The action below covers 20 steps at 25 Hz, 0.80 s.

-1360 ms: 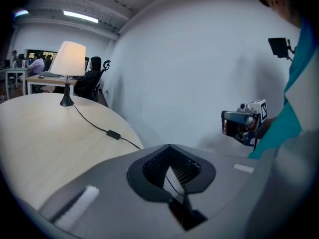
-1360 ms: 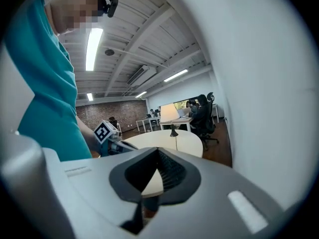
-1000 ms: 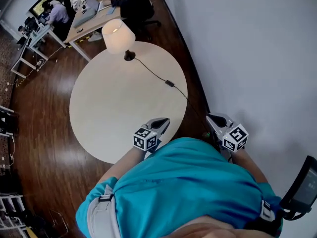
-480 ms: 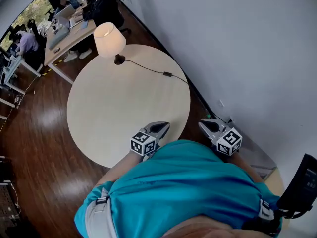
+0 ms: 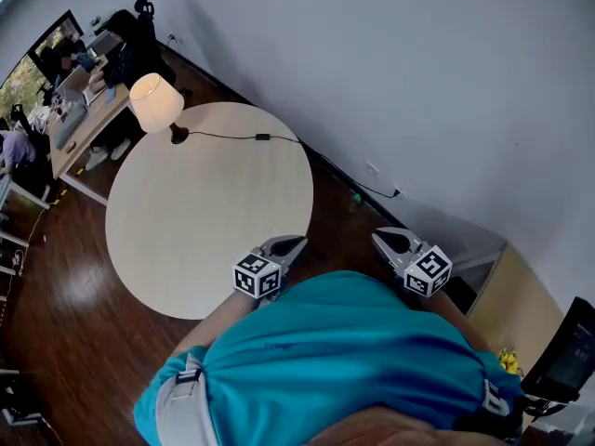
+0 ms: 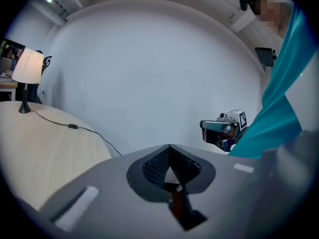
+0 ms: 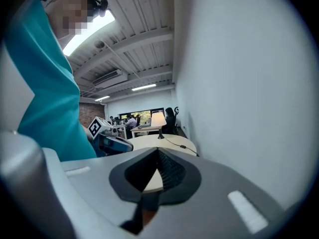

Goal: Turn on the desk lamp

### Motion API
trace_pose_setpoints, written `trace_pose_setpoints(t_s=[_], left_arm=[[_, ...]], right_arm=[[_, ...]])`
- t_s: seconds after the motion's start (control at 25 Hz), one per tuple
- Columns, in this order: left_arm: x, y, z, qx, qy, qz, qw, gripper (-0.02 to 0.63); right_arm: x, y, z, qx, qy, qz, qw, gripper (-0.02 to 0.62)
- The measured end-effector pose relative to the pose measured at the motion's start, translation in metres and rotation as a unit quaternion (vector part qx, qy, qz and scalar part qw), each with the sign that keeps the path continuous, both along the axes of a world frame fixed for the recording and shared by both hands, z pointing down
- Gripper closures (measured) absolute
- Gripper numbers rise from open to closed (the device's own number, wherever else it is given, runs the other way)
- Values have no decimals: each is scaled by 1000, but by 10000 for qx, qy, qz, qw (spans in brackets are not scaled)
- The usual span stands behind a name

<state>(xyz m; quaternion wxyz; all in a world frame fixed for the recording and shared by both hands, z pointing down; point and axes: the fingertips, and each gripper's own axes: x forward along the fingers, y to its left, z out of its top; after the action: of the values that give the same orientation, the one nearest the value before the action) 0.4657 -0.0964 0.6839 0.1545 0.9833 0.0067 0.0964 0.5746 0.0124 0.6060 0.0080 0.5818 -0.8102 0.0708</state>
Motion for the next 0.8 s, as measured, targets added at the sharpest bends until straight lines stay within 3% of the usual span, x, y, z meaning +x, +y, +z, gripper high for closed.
trace_pose_setpoints(t_s=[0.2,0.28,0.48,0.56,0.64,0.8], left_arm=[[35,66,22,-73,-106,449,9989,502],[30,91,18,-41,-138,577,9982,502],[-49,109,-8,-64,4,609,9981,502],[-64,109,-5,-93,45,674,9977,502],[-82,111,1,-72,82,854,9963,502],[-158,96,11,-103,156,1376,9903,502]], right_arm=[[21,63,52,-37,-251,395,9989,594],[14,87,63,-100,-426,507,9978,594],[-68,120,40,-51,-311,633,9975,593],[-82,122,37,-13,-245,727,9971,592],[-101,123,40,10,-212,871,9960,593],[-181,109,48,-2,-213,1405,9899,593]])
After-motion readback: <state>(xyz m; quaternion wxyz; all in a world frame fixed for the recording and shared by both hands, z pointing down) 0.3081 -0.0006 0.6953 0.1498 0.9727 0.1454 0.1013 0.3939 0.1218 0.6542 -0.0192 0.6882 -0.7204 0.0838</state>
